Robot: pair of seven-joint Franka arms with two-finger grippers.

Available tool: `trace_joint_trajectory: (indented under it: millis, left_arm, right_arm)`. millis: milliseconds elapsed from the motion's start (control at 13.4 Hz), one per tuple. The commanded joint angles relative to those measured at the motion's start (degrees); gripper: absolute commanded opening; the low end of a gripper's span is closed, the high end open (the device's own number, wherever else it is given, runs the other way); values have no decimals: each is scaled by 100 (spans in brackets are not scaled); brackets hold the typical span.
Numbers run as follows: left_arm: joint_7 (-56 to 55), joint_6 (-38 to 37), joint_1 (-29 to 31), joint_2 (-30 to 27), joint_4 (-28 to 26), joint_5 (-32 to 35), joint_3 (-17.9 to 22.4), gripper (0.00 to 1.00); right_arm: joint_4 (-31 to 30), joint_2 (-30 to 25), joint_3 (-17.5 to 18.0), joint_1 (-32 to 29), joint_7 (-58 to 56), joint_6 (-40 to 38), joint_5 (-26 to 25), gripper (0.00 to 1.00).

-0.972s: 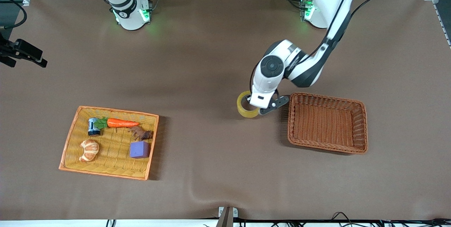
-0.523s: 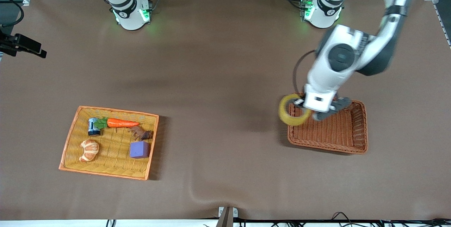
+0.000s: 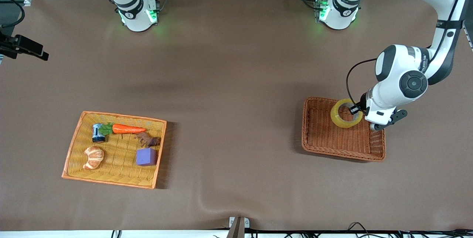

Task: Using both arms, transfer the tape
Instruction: 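Grasp the tape with the left gripper and carry it over the basket, then lower the tape into the wicker basket and open the left gripper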

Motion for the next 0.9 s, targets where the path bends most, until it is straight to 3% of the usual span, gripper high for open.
trace_joint_trajectory:
  millis: [0,75,150,224,374,598,822]
  left_arm:
    - [506,817,434,-65,-633,-4,-82,0]
    - [552,818,444,-74,-626,-13,-82,0]
    - [561,810,444,-109,-617,-13,-82,29]
    - [517,792,444,-222,-582,-21,-108,99]
    - [491,487,418,-408,-224,-83,-274,100]
    - [482,-821,330,-294,1154,-83,-398,100]
    - [517,-2227,312,-443,2411,-74,-810,100]
  right_arm:
    - [269,37,105,-102,-13,-50,4,100]
    - [314,63,96,-102,-13,-41,-5,100]
    - [323,63,96,-102,-13,-32,4,100]
    - [323,63,96,-102,-13,-23,4,100]
    - [323,63,96,-93,-13,-6,4,100]
    - [323,63,96,-102,-13,-6,4,100]
    - [323,72,96,-93,-13,-6,4,100]
